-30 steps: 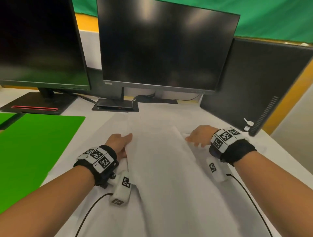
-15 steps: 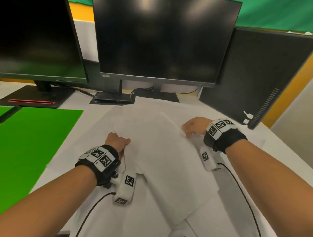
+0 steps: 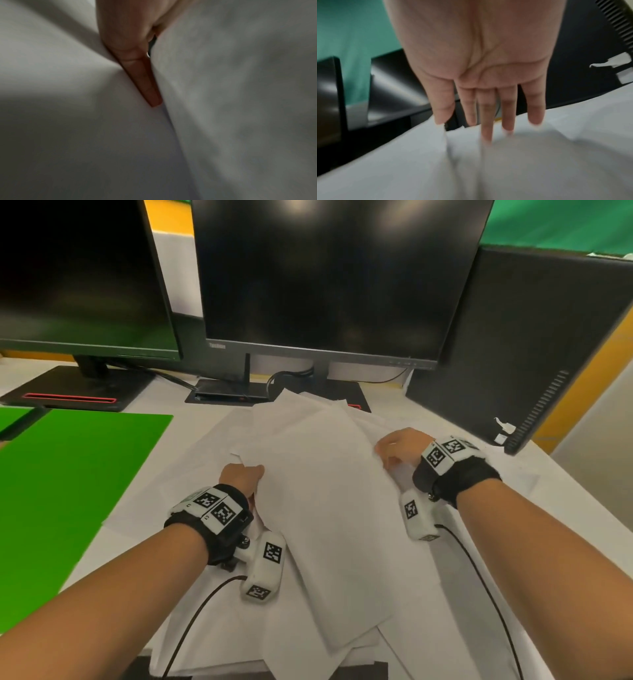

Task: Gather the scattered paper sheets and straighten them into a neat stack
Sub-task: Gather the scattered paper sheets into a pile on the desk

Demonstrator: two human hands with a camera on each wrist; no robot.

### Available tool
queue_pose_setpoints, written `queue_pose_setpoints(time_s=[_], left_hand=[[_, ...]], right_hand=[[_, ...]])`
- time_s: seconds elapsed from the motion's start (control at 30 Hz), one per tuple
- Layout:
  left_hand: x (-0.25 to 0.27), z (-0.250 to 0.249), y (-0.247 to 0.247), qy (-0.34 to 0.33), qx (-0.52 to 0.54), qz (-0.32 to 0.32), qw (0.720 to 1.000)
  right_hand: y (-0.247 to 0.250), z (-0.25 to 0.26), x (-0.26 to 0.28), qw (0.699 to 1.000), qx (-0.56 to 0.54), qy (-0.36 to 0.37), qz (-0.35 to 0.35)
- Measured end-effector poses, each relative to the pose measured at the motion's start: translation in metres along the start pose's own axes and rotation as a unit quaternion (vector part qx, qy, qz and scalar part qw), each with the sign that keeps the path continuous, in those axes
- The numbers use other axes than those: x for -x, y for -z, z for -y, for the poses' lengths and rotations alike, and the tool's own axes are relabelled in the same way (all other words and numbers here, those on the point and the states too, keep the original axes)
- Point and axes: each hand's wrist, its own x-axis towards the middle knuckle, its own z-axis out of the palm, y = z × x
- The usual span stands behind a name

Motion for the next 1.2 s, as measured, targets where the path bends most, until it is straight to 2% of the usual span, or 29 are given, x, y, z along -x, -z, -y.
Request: queue_pose_setpoints(time_s=[0.07, 0.2, 0.23, 0.3, 0.37, 0.4, 0.47, 0.5, 0.6, 0.67, 0.73, 0.87, 0.93, 1.03, 1.1, 1.2], left_hand=[[0.005, 0.000, 0.001, 0.008, 0.038, 0.017, 0.999], [0.006, 0.001, 0.004, 0.018, 0.030, 0.056, 0.998], [0.005, 0.001, 0.004, 0.018, 0.023, 0.054, 0.998], [0.004, 0.000, 0.005, 0.026, 0.019, 0.046, 0.998], [0.001, 0.000, 0.006, 0.038, 0.019, 0.025, 0.999], [0.000, 0.000, 0.006, 0.039, 0.018, 0.015, 0.999], [-0.003, -0.001, 0.009, 0.038, 0.017, -0.006, 0.999], [-0.003, -0.002, 0.011, 0.040, 0.020, -0.013, 0.999], [-0.004, -0.011, 0.022, 0.039, 0.004, -0.050, 0.998], [-0.009, -0.019, 0.034, 0.016, -0.054, -0.076, 0.995], [-0.013, -0.027, 0.045, -0.019, -0.122, -0.075, 0.989], [-0.007, -0.035, 0.059, -0.024, -0.223, -0.084, 0.971], [-0.006, -0.035, 0.067, -0.026, -0.240, -0.074, 0.968], [-0.007, -0.038, 0.081, -0.019, -0.262, -0.065, 0.963], [-0.006, -0.038, 0.085, -0.003, -0.298, -0.059, 0.953], [-0.002, -0.037, 0.079, 0.004, -0.326, -0.044, 0.944]], right_hand=[[-0.006, -0.004, -0.004, 0.997, 0.072, -0.016, -0.028], [-0.010, -0.001, 0.006, 0.979, 0.185, -0.025, 0.079], [-0.008, 0.004, 0.012, 0.980, 0.176, -0.013, 0.096], [0.000, 0.015, 0.027, 0.991, 0.063, -0.004, 0.122], [0.008, 0.015, 0.034, 0.992, -0.024, 0.018, 0.119], [0.011, 0.012, 0.039, 0.995, -0.009, 0.030, 0.098], [0.012, -0.004, 0.045, 0.994, 0.097, 0.033, 0.049], [0.010, -0.013, 0.047, 0.985, 0.162, 0.029, 0.051], [-0.007, -0.042, 0.053, 0.953, 0.261, 0.001, 0.152], [-0.016, -0.048, 0.058, 0.935, 0.300, -0.014, 0.187], [-0.019, -0.049, 0.054, 0.935, 0.316, -0.012, 0.159], [-0.018, -0.045, 0.034, 0.953, 0.293, -0.015, 0.077], [-0.015, -0.052, 0.022, 0.966, 0.251, -0.050, 0.020], [-0.009, -0.084, 0.008, 0.972, 0.165, -0.156, -0.062], [-0.008, -0.103, 0.007, 0.962, 0.161, -0.210, -0.068], [-0.013, -0.103, 0.010, 0.963, 0.197, -0.181, -0.012]])
